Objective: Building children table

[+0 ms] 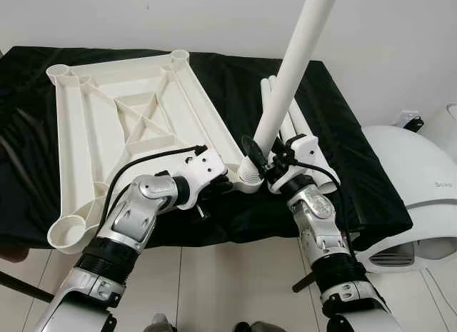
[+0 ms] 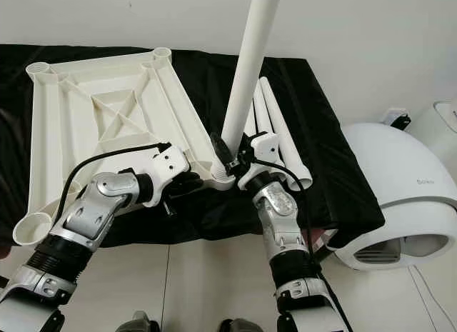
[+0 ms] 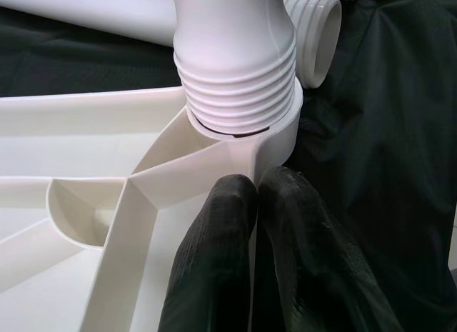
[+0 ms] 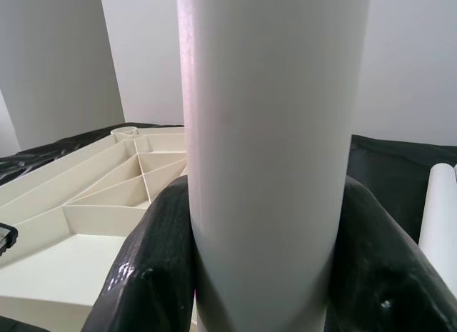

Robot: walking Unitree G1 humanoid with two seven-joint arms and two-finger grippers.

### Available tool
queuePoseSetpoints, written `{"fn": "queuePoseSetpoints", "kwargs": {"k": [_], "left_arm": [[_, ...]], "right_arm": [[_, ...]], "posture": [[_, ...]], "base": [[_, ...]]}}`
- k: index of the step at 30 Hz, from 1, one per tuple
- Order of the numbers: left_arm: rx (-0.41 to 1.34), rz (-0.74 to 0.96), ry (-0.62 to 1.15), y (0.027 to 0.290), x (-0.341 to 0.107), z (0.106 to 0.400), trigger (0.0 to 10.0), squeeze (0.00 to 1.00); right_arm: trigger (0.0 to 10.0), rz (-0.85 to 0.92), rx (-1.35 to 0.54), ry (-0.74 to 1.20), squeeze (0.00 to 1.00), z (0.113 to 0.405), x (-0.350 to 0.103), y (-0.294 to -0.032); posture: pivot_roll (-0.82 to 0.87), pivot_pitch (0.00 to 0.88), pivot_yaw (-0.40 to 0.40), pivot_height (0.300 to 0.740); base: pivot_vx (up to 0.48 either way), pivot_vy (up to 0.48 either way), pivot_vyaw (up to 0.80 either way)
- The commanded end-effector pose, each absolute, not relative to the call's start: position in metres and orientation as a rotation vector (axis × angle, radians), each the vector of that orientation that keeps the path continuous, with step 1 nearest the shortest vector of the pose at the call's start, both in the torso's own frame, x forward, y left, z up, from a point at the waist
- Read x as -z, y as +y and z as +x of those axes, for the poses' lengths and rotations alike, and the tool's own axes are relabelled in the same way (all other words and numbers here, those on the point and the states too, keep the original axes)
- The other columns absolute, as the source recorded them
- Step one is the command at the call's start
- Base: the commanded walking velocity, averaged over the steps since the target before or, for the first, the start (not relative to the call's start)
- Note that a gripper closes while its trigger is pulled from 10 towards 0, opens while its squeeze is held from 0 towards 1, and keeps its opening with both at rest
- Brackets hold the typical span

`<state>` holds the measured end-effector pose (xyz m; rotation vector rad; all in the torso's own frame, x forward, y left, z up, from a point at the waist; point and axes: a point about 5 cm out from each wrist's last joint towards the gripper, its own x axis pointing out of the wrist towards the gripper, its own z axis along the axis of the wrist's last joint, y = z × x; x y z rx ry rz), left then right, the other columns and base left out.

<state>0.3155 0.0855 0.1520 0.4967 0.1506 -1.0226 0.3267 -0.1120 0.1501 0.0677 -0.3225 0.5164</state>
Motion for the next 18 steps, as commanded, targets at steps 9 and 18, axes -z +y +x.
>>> {"fn": "queuePoseSetpoints", "kwargs": {"k": [9, 18], "left_arm": [[1.002, 0.479, 0.166, 0.085, -0.15, 0.315, 10.0, 1.0], [0.961, 0.534, 0.228, 0.088, -0.142, 0.319, 10.0, 0.0]], "right_arm": [[10.0, 0.048, -0.469, -0.115, 0.0, 0.322, -0.112, -0.121], [10.0, 0.043, -0.465, -0.113, 0.0, 0.322, -0.112, -0.121]], "posture": [[0.01, 0.062, -0.036, 0.74], [0.01, 0.057, -0.033, 0.74]], "base": [[0.0, 0.0, 0.0], [0.0, 0.0, 0.0]]}}
